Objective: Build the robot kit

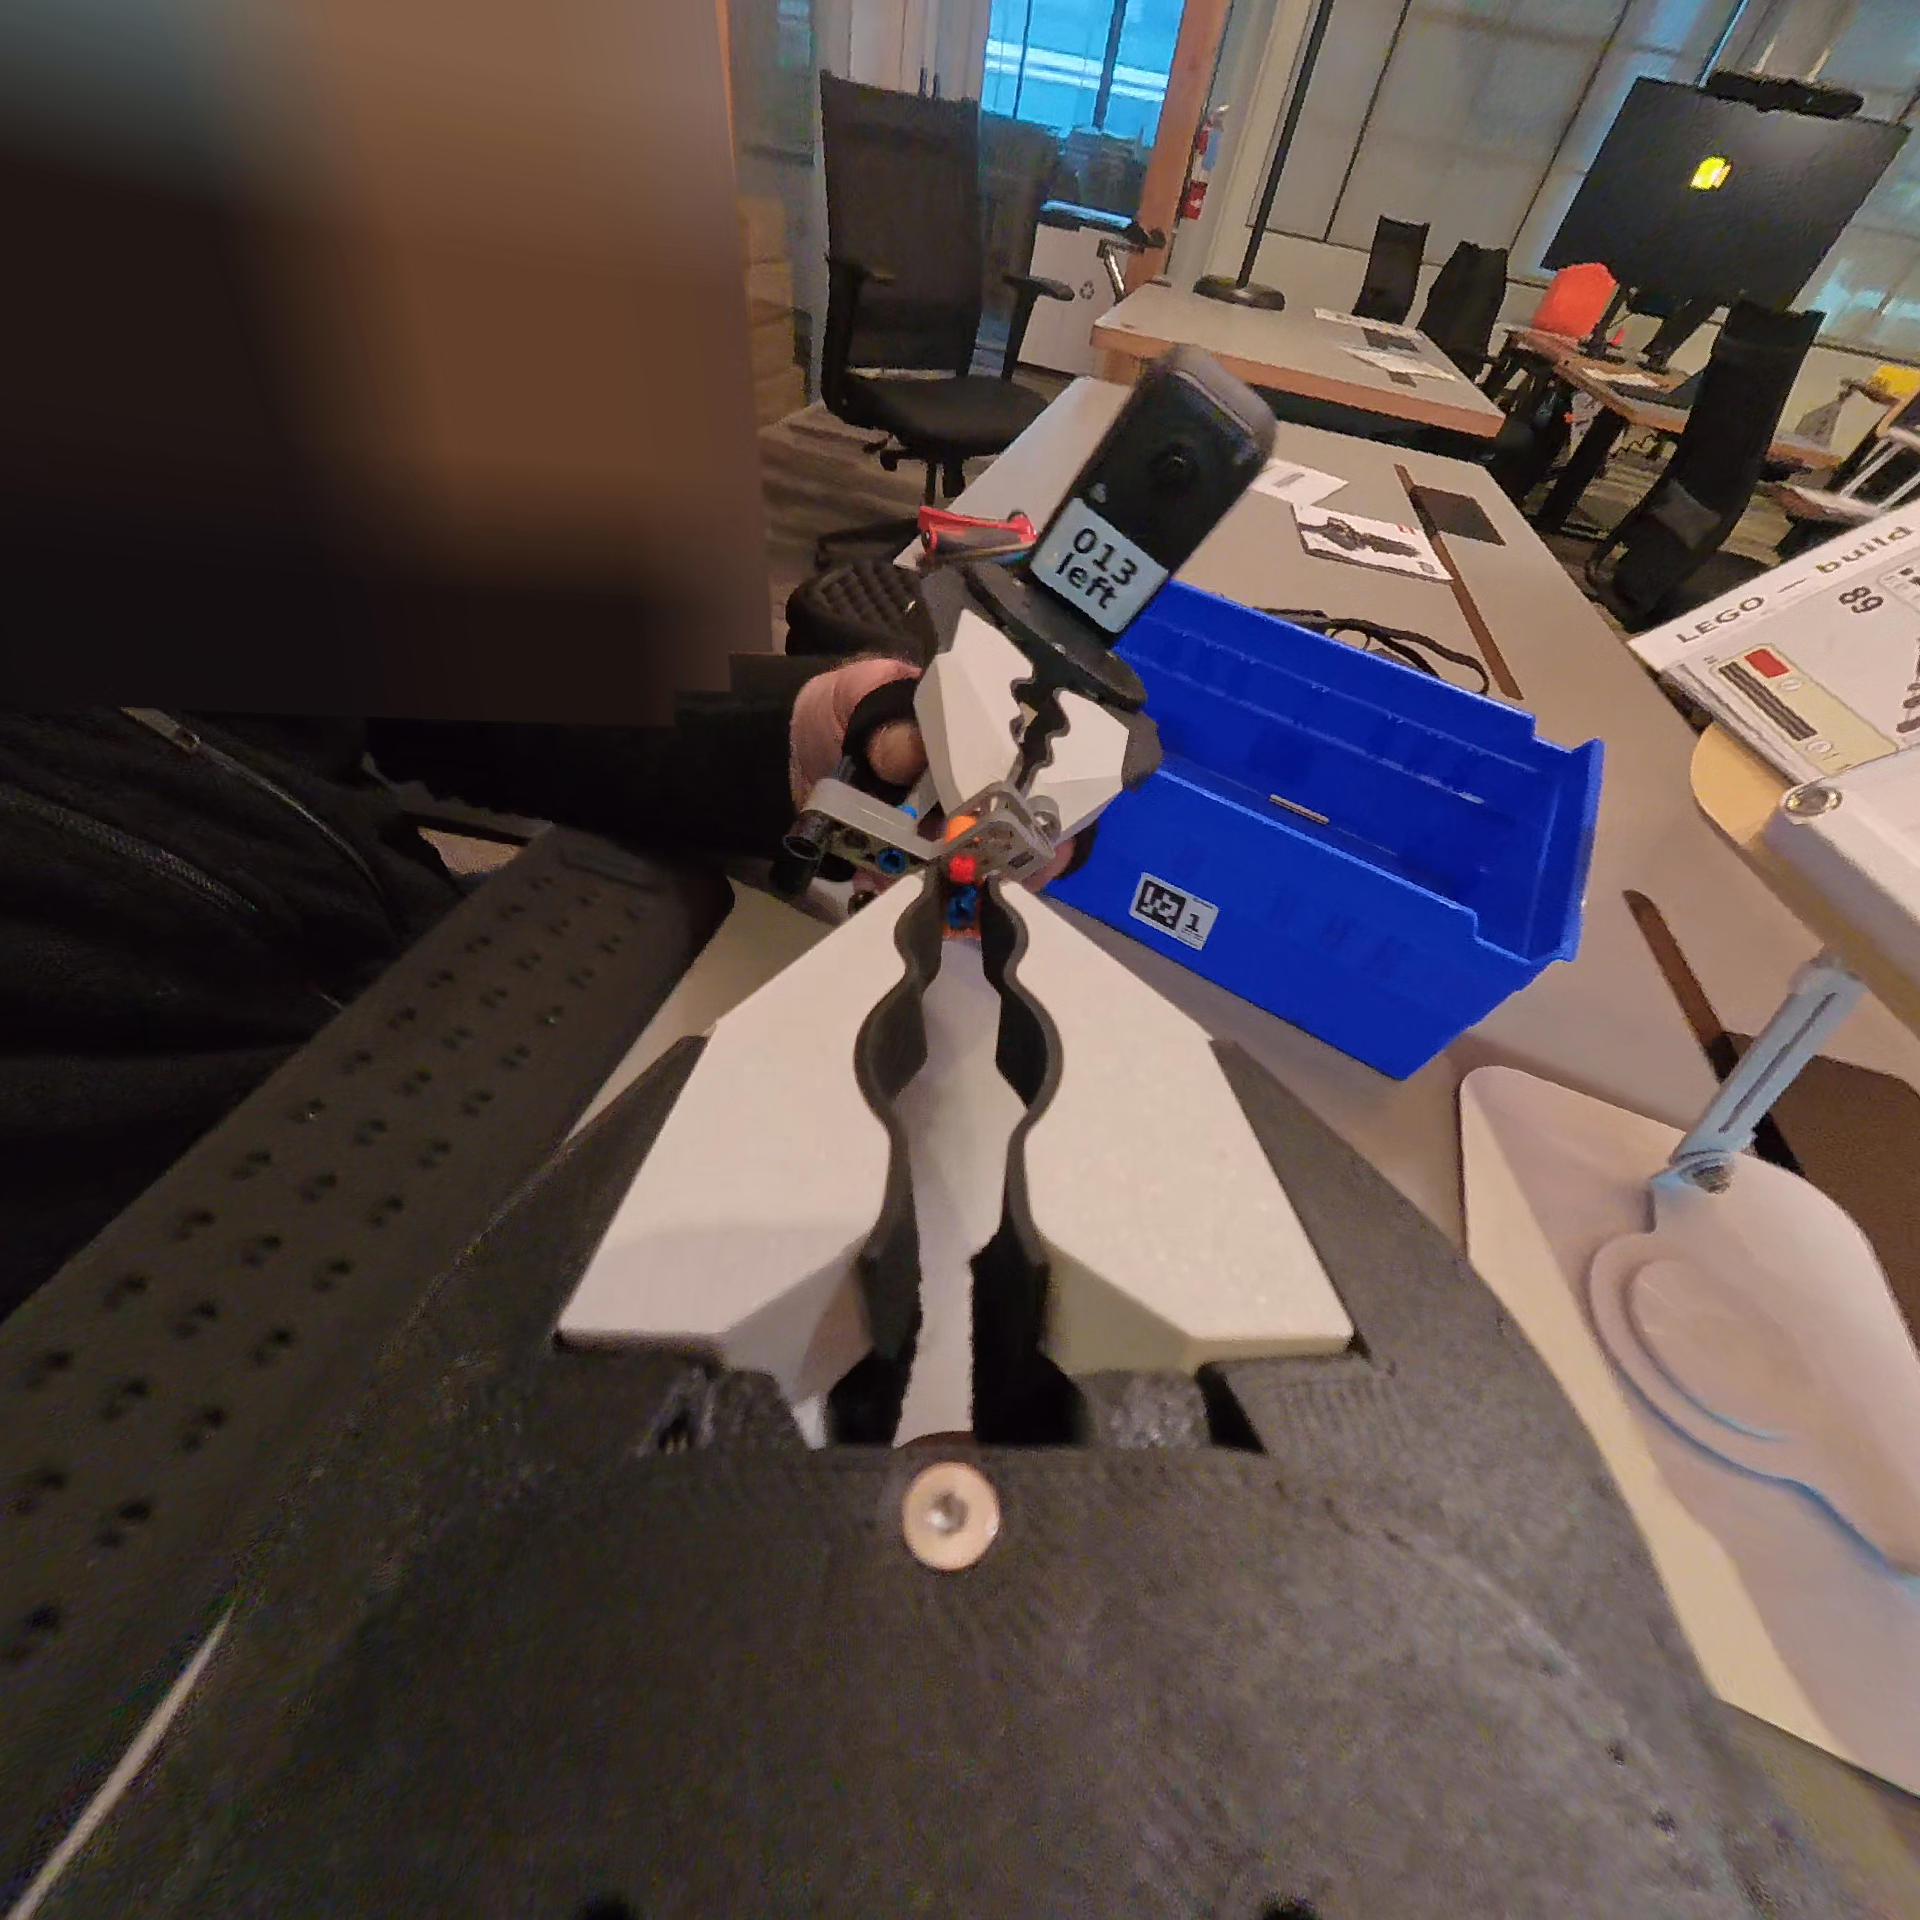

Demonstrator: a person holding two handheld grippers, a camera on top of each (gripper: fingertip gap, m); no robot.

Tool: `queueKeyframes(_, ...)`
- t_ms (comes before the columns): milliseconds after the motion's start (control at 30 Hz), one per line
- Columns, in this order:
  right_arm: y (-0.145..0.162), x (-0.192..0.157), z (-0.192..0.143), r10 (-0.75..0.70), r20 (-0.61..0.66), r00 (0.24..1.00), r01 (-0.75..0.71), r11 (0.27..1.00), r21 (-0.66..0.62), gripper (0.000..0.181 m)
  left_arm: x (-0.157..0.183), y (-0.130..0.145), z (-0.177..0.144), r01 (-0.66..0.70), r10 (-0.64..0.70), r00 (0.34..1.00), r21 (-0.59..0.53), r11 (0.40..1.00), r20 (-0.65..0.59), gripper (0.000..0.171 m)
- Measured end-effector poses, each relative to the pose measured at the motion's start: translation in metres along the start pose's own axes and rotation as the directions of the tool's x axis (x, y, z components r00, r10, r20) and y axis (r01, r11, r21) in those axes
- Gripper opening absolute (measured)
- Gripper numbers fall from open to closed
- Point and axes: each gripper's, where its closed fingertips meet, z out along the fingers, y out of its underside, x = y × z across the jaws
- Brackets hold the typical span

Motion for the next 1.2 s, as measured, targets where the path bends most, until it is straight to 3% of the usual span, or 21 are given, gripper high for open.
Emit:
queueKeyframes(33, -0.001, 0.002, -0.001, 0.032, 0.004, 0.999, -0.032, 0.999, 0.017, 0.006, -0.002, 0.000, 0.000, -0.050, 0.051, 0.998, -0.007, 0.999, 0.037, 0.001)
queueKeyframes(67, -0.002, 0.004, -0.002, 0.062, 0.010, 0.998, -0.062, 0.997, 0.037, 0.006, -0.004, -0.002, -0.001, -0.115, 0.116, 0.990, -0.016, 0.993, 0.079, 0.014)
queueKeyframes(133, -0.005, 0.009, -0.006, 0.127, 0.019, 0.992, -0.128, 0.989, 0.080, 0.005, 0.001, -0.007, -0.005, -0.218, 0.218, 0.970, -0.014, 0.976, 0.104, 0.014)
queueKeyframes(200, -0.005, 0.013, -0.009, 0.162, 0.021, 0.987, -0.163, 0.982, 0.091, 0.005, 0.007, -0.014, -0.010, -0.328, 0.326, 0.935, -0.011, 0.945, 0.137, 0.028)
queueKeyframes(300, -0.004, 0.017, -0.011, 0.196, 0.013, 0.981, -0.196, 0.977, 0.087, 0.006, 0.014, -0.020, -0.015, -0.475, 0.474, 0.862, -0.043, 0.879, 0.180, 0.035)
queueKeyframes(367, -0.004, 0.018, -0.009, 0.216, 0.010, 0.976, -0.216, 0.972, 0.087, 0.006, 0.014, -0.013, -0.009, -0.576, 0.591, 0.778, -0.135, 0.807, 0.213, 0.040)
queueKeyframes(500, 0.002, 0.017, -0.001, 0.255, 0.009, 0.967, -0.255, 0.966, 0.048, 0.005, 0.007, 0.003, 0.006, -0.724, 0.795, 0.552, -0.330, 0.606, 0.251, 0.038)
queueKeyframes(600, 0.004, 0.012, 0.005, 0.231, 0.007, 0.973, -0.231, 0.973, 0.024, 0.005, 0.005, 0.001, 0.007, -0.762, 0.851, 0.442, -0.383, 0.522, 0.283, 0.014)
queueKeyframes(667, 0.004, 0.010, 0.007, 0.198, -0.010, 0.980, -0.198, 0.980, 0.004, 0.005, 0.008, -0.001, 0.006, -0.760, 0.839, 0.464, -0.358, 0.542, 0.285, 0.010)
queueKeyframes(867, 0.004, 0.003, 0.011, 0.059, -0.043, 0.997, -0.061, 0.997, -0.044, 0.005, 0.014, -0.004, 0.003, -0.680, 0.714, 0.651, -0.221, 0.699, 0.257, 0.006)
queueKeyframes(967, 0.001, 0.003, 0.011, 0.076, -0.034, 0.997, -0.077, 0.997, -0.028, 0.005, 0.018, -0.007, 0.001, -0.629, 0.639, 0.734, -0.126, 0.767, 0.230, 0.006)
queueKeyframes(1033, -0.001, 0.003, 0.011, 0.096, -0.024, 0.995, -0.096, 0.995, -0.001, 0.005, 0.017, -0.008, 0.001, -0.627, 0.635, 0.735, -0.116, 0.770, 0.238, 0.007)
queueKeyframes(1100, -0.002, 0.004, 0.011, 0.097, -0.031, 0.995, -0.097, 0.995, 0.003, 0.005, 0.015, -0.008, 0.001, -0.652, 0.666, 0.700, -0.150, 0.743, 0.256, 0.027)
queueKeyframes(1200, -0.005, 0.002, 0.010, 0.091, -0.032, 0.995, -0.091, 0.996, 0.001, 0.005, 0.012, -0.005, 0.000, -0.687, 0.715, 0.645, -0.204, 0.697, 0.272, 0.023)
